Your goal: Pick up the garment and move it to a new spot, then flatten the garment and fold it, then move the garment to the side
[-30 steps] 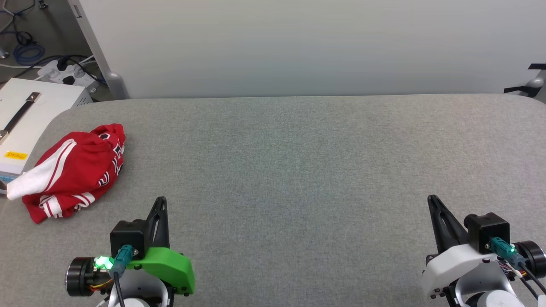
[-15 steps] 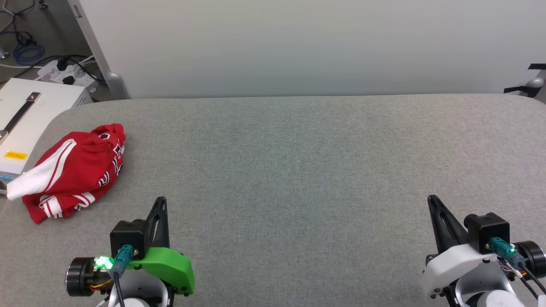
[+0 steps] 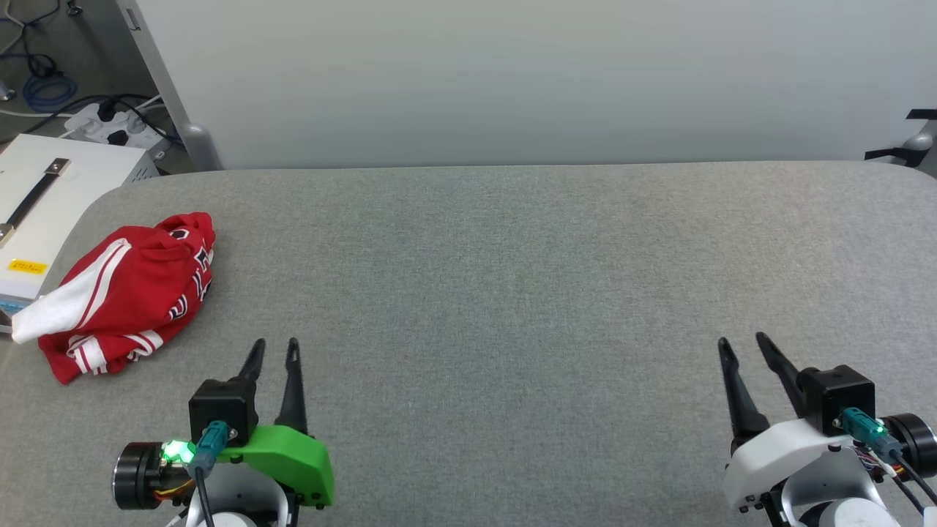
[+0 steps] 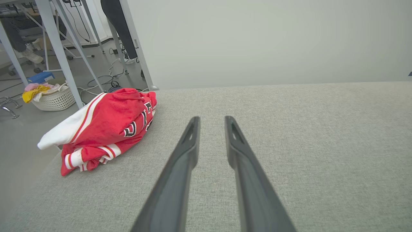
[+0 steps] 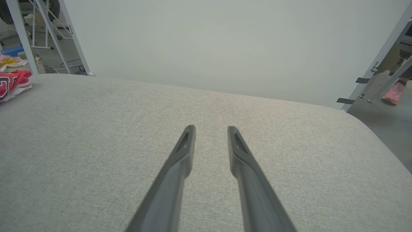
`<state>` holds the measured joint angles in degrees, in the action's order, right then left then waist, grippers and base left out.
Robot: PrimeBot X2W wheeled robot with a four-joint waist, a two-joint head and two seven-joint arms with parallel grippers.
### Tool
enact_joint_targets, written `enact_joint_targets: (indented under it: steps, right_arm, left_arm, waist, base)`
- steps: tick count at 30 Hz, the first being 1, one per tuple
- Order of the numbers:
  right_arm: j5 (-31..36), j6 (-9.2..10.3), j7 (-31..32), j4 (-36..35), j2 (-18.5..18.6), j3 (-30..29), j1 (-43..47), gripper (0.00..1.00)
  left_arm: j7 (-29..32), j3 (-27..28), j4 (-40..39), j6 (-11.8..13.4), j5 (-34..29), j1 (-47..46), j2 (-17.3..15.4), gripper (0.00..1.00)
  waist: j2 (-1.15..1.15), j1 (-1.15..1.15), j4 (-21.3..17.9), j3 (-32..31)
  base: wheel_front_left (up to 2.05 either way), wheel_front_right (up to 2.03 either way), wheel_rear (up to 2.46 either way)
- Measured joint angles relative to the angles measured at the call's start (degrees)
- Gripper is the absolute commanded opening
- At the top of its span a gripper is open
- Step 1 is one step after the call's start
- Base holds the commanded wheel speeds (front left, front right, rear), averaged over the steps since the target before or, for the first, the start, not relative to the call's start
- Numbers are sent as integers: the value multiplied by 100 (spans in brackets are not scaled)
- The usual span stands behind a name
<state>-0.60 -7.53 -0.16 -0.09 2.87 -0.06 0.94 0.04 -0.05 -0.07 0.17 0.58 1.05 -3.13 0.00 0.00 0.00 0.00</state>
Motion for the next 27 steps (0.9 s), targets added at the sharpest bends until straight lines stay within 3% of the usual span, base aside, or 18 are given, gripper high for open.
enact_joint_targets:
  steps: [27]
  right_arm:
    - [-280,0,-263,-94,-1,-151,2,100]
  left_arm:
    - [-254,-166,-33,168,112,0,0,100]
  waist:
    - [0,0,5,19]
  base:
    - [0,0,0]
